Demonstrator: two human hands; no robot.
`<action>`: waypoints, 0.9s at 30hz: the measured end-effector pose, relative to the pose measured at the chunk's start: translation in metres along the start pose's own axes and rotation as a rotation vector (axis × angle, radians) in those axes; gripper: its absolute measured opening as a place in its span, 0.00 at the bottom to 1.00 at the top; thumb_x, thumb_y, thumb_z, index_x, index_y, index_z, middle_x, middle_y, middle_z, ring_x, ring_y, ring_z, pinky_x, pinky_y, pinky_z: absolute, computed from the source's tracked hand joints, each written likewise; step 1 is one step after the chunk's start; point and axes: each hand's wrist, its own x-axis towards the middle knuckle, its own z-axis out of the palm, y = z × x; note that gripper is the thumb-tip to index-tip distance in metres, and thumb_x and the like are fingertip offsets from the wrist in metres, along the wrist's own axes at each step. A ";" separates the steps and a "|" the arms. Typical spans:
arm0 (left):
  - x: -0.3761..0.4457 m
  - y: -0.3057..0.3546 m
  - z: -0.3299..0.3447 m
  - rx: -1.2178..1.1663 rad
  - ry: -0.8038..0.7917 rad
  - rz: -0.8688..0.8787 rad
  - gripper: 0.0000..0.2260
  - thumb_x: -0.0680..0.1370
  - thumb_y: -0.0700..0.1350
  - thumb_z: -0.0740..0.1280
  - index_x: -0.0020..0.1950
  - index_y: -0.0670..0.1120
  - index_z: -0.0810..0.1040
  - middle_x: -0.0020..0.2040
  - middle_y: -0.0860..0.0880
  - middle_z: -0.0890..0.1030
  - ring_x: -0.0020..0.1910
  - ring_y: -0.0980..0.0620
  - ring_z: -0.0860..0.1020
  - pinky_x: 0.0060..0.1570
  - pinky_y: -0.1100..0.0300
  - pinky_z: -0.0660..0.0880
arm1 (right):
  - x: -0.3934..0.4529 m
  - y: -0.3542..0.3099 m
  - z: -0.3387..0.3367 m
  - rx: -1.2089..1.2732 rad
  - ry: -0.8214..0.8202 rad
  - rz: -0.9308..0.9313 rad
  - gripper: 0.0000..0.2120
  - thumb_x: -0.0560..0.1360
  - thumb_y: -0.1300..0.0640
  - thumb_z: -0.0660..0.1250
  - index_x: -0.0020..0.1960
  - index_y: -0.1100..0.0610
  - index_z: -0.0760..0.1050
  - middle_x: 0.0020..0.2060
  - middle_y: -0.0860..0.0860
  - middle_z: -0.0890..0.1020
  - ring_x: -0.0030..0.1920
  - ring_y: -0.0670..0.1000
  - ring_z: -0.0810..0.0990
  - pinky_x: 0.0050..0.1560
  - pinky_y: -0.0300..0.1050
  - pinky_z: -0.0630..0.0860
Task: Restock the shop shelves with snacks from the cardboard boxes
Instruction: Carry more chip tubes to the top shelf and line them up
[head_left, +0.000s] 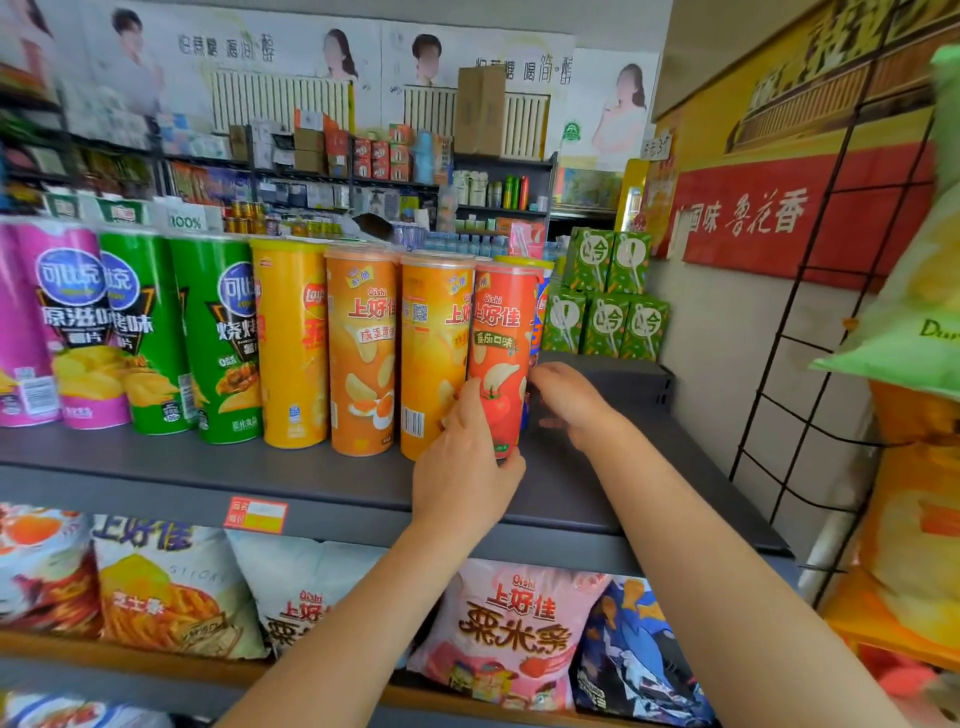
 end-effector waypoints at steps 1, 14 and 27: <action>0.000 0.001 0.000 0.004 -0.004 -0.006 0.37 0.76 0.55 0.70 0.78 0.49 0.53 0.72 0.48 0.70 0.64 0.48 0.76 0.52 0.56 0.77 | 0.002 -0.002 0.001 0.111 0.005 0.022 0.10 0.79 0.50 0.59 0.53 0.53 0.77 0.49 0.49 0.81 0.51 0.49 0.77 0.54 0.50 0.72; 0.001 0.002 0.001 -0.102 -0.071 -0.077 0.33 0.77 0.54 0.67 0.76 0.52 0.52 0.58 0.49 0.79 0.50 0.48 0.81 0.40 0.57 0.74 | 0.022 -0.016 0.021 0.568 -0.003 0.069 0.25 0.80 0.37 0.56 0.54 0.54 0.83 0.50 0.56 0.86 0.51 0.57 0.85 0.59 0.54 0.80; -0.002 0.006 -0.004 -0.075 0.074 -0.122 0.32 0.75 0.57 0.70 0.71 0.50 0.57 0.54 0.50 0.82 0.47 0.46 0.82 0.36 0.59 0.67 | -0.002 -0.018 0.022 0.455 -0.137 0.065 0.23 0.80 0.40 0.60 0.58 0.57 0.81 0.54 0.59 0.85 0.56 0.60 0.83 0.64 0.58 0.76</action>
